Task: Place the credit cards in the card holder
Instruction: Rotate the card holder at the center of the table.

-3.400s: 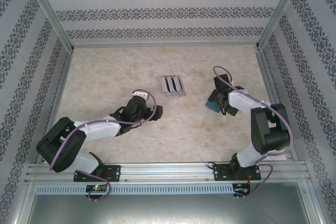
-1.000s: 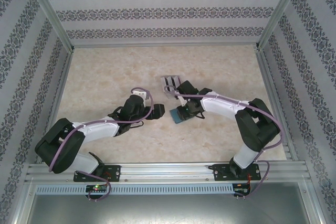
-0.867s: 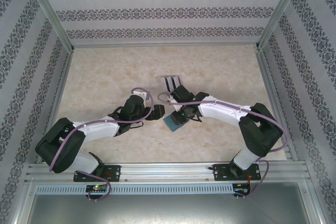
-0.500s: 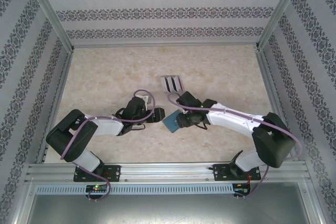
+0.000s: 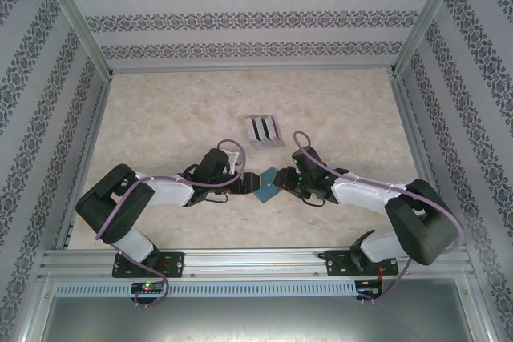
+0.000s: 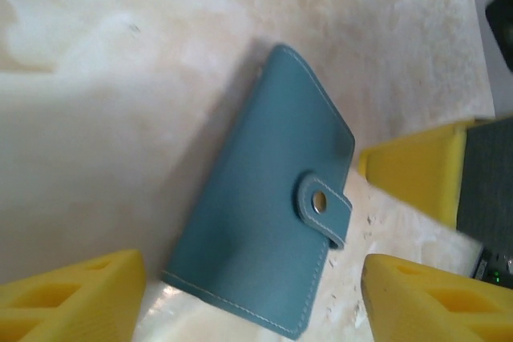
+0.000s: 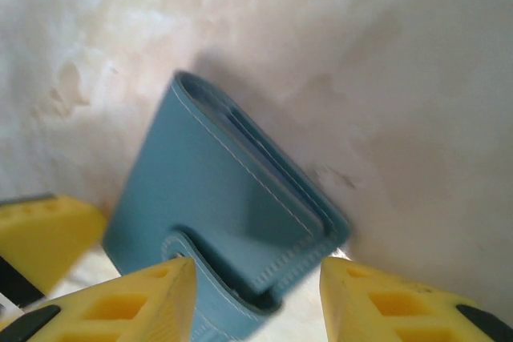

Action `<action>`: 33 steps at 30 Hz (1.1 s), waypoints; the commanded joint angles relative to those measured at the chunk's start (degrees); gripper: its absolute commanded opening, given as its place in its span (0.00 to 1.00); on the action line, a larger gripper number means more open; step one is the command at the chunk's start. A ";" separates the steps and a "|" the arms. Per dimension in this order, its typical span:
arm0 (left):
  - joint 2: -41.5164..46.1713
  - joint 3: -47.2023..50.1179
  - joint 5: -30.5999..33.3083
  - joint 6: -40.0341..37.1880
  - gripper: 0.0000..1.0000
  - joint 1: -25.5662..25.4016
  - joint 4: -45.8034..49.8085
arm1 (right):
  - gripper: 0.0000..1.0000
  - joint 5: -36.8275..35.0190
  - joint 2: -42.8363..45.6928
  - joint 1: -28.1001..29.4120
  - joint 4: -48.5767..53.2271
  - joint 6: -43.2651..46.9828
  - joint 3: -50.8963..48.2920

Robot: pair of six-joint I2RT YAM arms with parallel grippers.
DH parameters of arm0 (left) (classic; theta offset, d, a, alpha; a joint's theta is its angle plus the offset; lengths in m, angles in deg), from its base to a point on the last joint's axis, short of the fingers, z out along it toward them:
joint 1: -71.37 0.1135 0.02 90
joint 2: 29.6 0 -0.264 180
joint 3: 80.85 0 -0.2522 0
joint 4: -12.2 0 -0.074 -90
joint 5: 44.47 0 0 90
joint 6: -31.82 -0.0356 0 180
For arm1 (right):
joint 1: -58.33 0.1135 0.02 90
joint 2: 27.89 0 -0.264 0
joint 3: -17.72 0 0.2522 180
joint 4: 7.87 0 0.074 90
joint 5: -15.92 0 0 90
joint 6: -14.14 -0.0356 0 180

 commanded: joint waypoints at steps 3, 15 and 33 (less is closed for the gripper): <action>-2.19 -2.45 -0.87 -2.14 0.65 -2.42 9.25 | 0.43 7.83 -6.62 -3.56 -8.50 -2.79 2.07; -1.55 -3.19 -3.24 -2.91 0.31 -2.52 9.25 | 0.44 4.49 -8.37 -3.67 -6.27 2.39 4.55; -0.09 -2.56 -5.01 -1.14 0.53 -2.34 6.58 | 0.49 -6.94 4.32 0.31 10.84 11.55 1.89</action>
